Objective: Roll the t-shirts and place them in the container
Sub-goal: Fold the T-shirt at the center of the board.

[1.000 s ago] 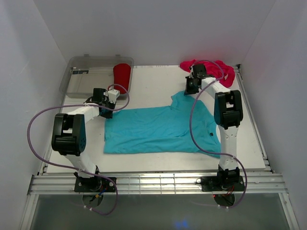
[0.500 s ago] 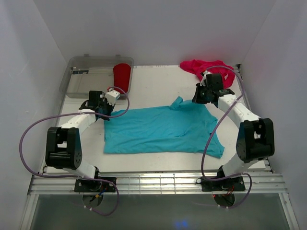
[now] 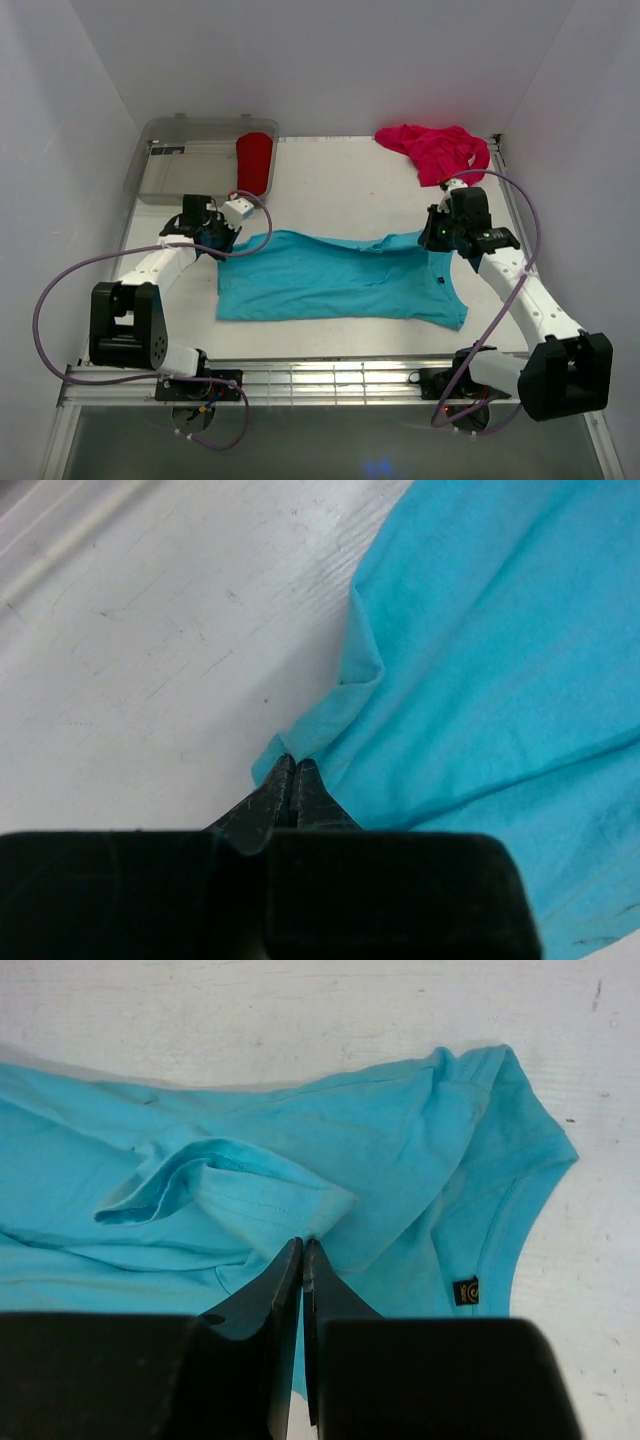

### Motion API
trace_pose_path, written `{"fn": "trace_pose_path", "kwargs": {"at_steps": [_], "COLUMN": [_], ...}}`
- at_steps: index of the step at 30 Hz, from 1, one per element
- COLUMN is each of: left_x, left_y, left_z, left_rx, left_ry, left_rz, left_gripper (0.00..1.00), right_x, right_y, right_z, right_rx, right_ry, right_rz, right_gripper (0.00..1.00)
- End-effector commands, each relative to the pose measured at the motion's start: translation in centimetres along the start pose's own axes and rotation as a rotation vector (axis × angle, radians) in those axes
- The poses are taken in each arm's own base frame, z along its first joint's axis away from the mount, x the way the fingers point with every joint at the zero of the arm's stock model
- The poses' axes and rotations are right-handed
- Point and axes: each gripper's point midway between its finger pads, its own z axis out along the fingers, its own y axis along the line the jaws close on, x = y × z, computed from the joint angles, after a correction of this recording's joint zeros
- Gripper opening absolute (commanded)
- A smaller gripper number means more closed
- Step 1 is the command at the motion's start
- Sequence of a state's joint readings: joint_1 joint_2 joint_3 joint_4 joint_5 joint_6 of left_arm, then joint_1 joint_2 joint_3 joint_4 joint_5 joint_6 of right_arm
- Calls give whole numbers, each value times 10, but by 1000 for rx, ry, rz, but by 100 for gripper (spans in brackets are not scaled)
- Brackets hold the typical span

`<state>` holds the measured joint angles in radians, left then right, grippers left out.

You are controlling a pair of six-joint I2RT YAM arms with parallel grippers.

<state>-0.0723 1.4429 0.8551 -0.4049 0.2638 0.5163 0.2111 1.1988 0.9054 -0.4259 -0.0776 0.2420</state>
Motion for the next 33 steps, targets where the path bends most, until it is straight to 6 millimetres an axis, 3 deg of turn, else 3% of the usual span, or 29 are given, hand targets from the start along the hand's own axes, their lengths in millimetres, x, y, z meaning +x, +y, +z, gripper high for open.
{"fn": "trace_pose_path", "kwargs": {"at_steps": [1,3,4,8,11,13,14,17,19,22,24,26,29,33], "left_x": [3,11,15,47,59,60,58,30,1,-22,-25,-23,-25,-45], "left_y": [3,-3,-6,-18,-26,-31,-33,-43,-48,-50,-42,-29,-28,-40], "left_z": [-17,-18,-18,-11,-16,-26,-31,-56,-72,-77,-68,-48,-24,-17], "left_rx": [-34,-14,-2,25,49,69,83,161,208,248,223,193,230,272], "left_ry": [9,25,32,108,142,156,156,98,25,-20,-9,36,48,20], "left_rz": [54,66,77,63,68,86,89,111,111,82,37,-10,-50,-33], "left_gripper": [0,0,0,0,2,25,47,57,58,50,34,26,22,24], "right_x": [31,45,61,95,102,104,103,105,106,107,107,106,107,109], "right_y": [-15,-18,-19,-22,-27,-27,-26,-24,-24,-27,-27,-27,-27,-28], "right_z": [-16,-18,-16,-7,-8,-8,-8,-4,-2,-2,-3,-3,-2,-2], "right_rx": [64,69,59,48,72,71,65,46,44,59,58,56,57,61], "right_ry": [69,89,112,145,147,149,149,151,156,158,152,150,153,161], "right_rz": [4,9,20,84,99,95,94,99,99,92,88,86,84,85], "right_gripper": [8,8,8,8,8,8,8,8,8,8,8,8,8,8]}}
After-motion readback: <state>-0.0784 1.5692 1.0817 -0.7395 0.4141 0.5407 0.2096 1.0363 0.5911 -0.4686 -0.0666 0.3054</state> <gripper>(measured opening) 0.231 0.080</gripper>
